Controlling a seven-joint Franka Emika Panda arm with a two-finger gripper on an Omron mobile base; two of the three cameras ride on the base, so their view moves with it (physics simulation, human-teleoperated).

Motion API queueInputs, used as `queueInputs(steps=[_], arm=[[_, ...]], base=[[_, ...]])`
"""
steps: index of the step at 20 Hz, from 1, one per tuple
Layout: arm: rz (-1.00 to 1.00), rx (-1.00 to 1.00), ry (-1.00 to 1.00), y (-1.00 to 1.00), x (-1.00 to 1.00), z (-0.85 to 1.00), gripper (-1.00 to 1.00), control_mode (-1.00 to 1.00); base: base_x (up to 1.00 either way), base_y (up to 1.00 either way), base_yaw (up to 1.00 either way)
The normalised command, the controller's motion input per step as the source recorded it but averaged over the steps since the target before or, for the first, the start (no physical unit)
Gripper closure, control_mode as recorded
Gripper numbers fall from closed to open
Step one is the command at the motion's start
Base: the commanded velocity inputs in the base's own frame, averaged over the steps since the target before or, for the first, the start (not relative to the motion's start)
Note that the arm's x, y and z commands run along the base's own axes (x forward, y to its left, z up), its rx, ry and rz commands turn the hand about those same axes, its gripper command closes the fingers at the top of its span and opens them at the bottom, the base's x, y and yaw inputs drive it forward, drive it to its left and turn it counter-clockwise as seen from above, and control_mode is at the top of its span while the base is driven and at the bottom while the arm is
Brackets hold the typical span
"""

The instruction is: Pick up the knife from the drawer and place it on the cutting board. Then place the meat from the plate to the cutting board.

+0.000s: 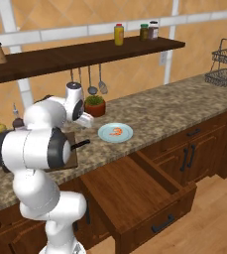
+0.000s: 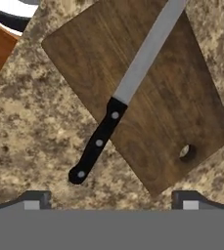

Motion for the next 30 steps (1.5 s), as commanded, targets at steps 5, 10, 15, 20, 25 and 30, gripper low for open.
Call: queueInputs(steps=[5,10,15,20,25,30], arm=[[0.14,-0.01,0.18,-0.94,0.26,-0.09,-1.00,-1.00],[0.12,-0.04,0.19,-0.71,0.49,-0.29,-1.00,-1.00],[0.03,0.00,0.05,-0.15,0.32,-0.36,-1.00,-1.00],[0.00,0.00,0.00,0.00,0.34,-0.37,-1.00,-1.00],[0.00,0.00,0.00,-0.16,0.09,-0.13,-1.00,-1.00],[-0.01,0.00,-0.01,-0.17,0.10,-0.20,-1.00,-1.00]], base=[[0.00,0.00,0.00],[0.00,0.00,0.00],[0.00,0.00,0.00],[0.00,0.00,0.00],[0.00,0.00,0.00],[0.00,0.00,0.00]])
